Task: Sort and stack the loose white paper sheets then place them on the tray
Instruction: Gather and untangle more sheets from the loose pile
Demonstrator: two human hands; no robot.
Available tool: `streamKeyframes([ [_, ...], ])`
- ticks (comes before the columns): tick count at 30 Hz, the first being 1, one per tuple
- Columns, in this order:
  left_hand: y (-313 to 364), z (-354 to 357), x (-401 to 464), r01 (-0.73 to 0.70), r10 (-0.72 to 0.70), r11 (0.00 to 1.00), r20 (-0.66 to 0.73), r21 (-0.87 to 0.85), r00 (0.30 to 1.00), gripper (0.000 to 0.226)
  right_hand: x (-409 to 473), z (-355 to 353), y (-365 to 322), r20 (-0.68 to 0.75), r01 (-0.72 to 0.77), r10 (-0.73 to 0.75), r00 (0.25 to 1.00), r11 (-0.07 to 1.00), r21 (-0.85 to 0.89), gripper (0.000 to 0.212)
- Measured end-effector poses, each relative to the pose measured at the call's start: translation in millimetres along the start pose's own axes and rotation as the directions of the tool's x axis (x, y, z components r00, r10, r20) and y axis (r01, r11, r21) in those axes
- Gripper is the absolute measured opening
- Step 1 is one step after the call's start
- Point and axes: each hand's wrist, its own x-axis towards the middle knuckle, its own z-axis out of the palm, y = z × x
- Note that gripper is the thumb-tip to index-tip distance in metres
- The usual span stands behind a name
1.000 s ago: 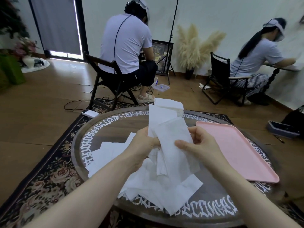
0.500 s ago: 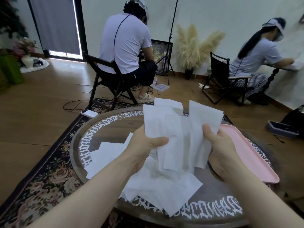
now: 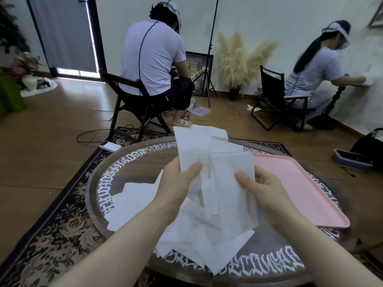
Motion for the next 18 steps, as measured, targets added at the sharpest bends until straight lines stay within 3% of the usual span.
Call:
streamKeyframes([
  [5, 5, -4, 3, 0.024, -0.027, 0.999, -0.071, -0.037, 0.997, 0.013, 5, -5, -7, -0.159, 0.104, -0.116, 0.981, 0.991, -0.08, 0.014],
  [14, 6, -5, 5, 0.068, -0.071, 0.997, -0.147, -0.03, 0.987, 0.019, 5, -6, -18, -0.091, 0.113, -0.101, 0.991, 0.983, 0.144, 0.021],
  [16, 1, -8, 7, 0.172, -0.152, 0.98, -0.181, 0.098, 0.972, 0.019, 6, -5, -23, -0.05, 0.128, -0.12, 0.991, 0.972, 0.197, 0.029],
  [18, -9, -9, 4, 0.351, -0.32, 0.911, -0.164, 0.217, 0.933, 0.014, 8, 0, -23, -0.023, 0.123, -0.122, 0.992, 0.962, 0.245, 0.034],
])
